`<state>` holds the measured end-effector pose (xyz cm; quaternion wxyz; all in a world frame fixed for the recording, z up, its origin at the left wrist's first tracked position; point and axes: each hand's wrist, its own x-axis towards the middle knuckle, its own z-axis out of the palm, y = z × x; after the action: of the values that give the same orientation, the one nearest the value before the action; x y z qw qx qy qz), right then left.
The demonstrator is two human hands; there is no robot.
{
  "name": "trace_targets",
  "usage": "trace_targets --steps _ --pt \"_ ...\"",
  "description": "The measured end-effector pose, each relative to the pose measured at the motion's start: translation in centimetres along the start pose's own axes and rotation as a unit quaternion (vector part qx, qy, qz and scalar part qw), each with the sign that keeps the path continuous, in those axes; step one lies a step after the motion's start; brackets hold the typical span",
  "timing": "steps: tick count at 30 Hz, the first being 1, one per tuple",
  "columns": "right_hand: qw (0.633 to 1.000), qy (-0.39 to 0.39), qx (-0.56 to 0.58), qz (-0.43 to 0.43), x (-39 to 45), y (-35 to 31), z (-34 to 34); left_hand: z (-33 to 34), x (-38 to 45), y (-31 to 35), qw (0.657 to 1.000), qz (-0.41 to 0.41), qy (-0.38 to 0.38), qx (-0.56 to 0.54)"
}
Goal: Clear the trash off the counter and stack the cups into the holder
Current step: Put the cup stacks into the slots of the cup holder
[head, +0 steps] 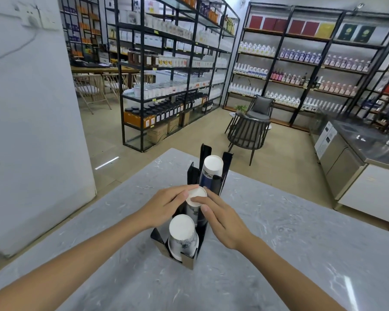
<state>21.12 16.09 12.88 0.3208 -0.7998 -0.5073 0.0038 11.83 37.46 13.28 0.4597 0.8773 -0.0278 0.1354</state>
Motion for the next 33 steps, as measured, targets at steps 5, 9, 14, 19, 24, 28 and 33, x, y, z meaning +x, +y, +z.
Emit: trace_targets --steps 5,9,14,19,24,28,33 --pt "1.000 0.021 0.001 0.009 -0.6 -0.7 -1.3 -0.8 -0.3 1.1 0.996 0.008 -0.001 0.089" --pt "0.999 0.046 -0.004 0.011 -2.4 -2.1 -4.2 -1.6 -0.7 4.0 0.985 0.038 0.009 0.168" --pt "0.998 0.048 -0.036 0.016 -7.0 -2.5 -7.9 0.1 -2.1 8.2 0.965 0.115 0.019 0.234" --pt "0.998 0.024 -0.048 0.046 -13.4 -2.3 -10.9 5.1 -3.7 11.8 0.951 0.175 -0.015 0.256" --pt "0.994 0.027 -0.030 0.101 -20.1 -0.6 -13.9 10.0 -4.9 13.8 0.952 0.206 -0.065 0.218" --pt "0.986 0.059 0.020 0.153 -26.0 1.4 -15.0 14.9 -6.6 15.0 0.944 0.229 -0.113 0.208" --pt "0.967 0.117 0.098 0.203 -32.8 3.2 -14.0 20.7 -7.8 15.9 0.916 0.311 -0.144 0.208"
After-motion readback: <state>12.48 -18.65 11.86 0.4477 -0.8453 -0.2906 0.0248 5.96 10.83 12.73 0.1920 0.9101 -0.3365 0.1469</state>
